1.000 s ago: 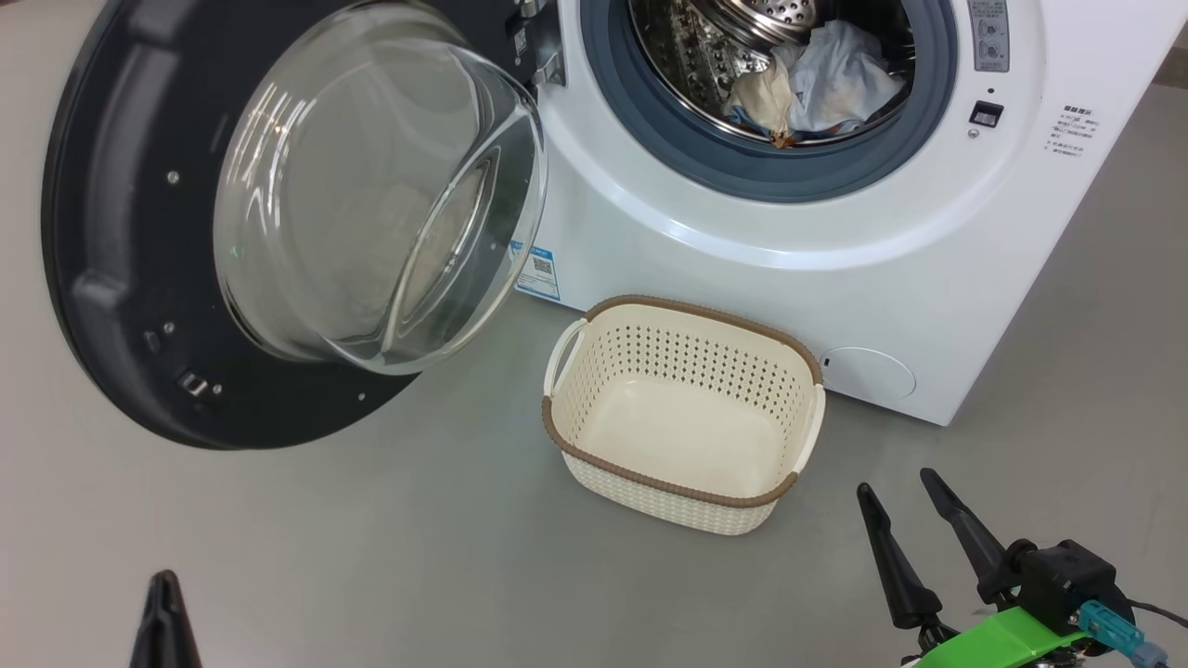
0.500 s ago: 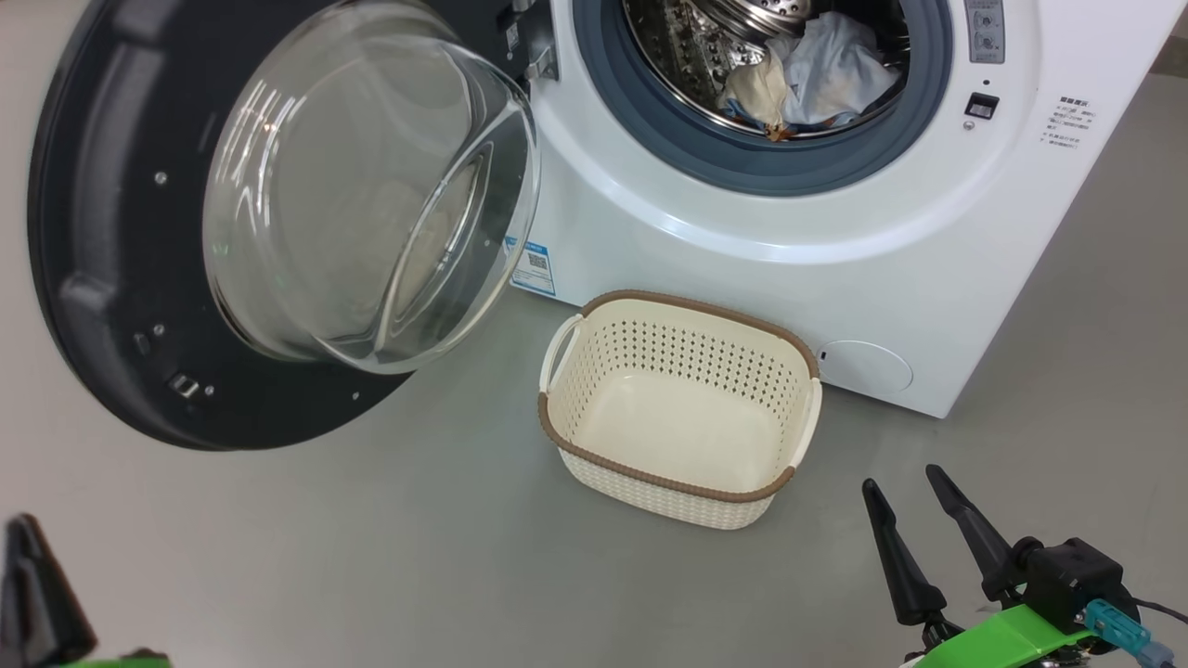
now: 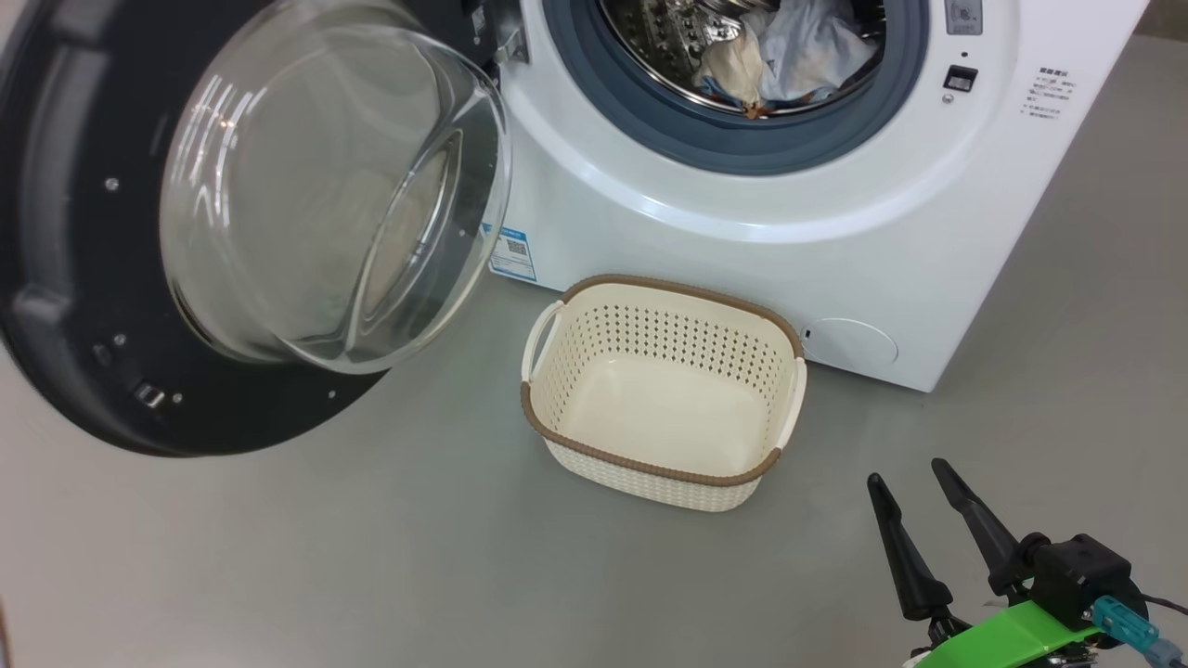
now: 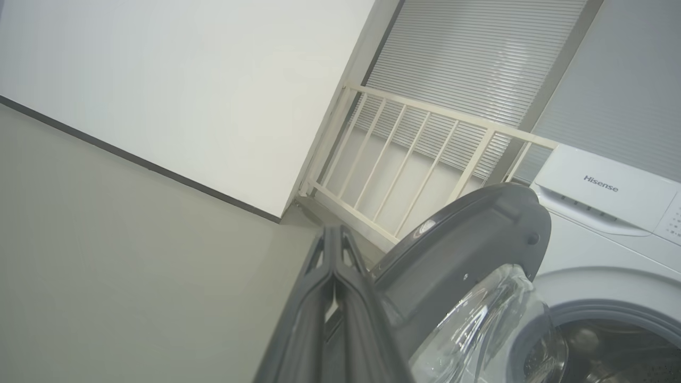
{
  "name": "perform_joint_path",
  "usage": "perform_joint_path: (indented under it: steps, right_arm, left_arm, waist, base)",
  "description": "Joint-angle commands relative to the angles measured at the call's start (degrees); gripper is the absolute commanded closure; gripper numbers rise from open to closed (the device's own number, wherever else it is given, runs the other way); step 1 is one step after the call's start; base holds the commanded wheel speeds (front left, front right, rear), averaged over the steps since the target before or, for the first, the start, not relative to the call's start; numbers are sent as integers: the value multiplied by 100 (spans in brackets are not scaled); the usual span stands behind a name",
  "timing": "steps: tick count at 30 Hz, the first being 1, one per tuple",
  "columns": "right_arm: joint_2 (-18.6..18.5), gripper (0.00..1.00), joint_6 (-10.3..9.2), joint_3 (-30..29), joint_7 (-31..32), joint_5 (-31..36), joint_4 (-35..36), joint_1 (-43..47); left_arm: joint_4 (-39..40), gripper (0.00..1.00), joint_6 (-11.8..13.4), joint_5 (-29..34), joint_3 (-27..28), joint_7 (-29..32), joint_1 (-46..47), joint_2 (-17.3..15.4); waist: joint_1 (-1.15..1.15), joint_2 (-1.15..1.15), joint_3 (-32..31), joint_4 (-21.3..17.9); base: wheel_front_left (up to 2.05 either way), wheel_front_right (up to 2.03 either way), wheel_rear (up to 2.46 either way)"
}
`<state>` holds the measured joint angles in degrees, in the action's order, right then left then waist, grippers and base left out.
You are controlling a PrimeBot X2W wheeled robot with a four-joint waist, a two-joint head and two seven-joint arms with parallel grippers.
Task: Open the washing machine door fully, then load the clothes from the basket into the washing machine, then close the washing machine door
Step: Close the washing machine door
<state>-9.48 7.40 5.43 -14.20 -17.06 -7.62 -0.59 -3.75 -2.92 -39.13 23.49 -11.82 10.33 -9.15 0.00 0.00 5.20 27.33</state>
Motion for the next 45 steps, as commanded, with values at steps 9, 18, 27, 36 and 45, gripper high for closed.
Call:
perform_joint_path:
  steps: [9,18,27,36,45]
  right_arm:
    - [-147,0,9,113,60,-54,219,-196]
    - [-273,0,9,39,141,-65,349,-263]
    - [-388,0,9,51,240,-63,490,-314]
    - [-455,0,9,87,325,-42,603,-346]
    - [-445,0,9,69,332,-54,609,-350]
  left_arm:
    - [-853,100,-90,-1590,977,737,1289,-733]
    - [-1927,100,-152,-3009,1664,1631,1888,-1115]
    - [-2621,100,-87,-3839,1963,2400,2115,-1238]
    - [-2965,100,-132,-4101,2064,2717,2087,-1271]
    - [-3015,100,-255,-4254,2091,2933,1993,-1210]
  waist:
    - [0,0,174,-267]
    - [0,0,453,-514]
    - [0,0,582,-666]
    - [0,0,646,-854]
    - [0,0,669,-1018]
  base:
    - [0,0,0]
    - [0,0,0]
    - [0,0,0]
    - [0,0,0]
    - [0,0,0]
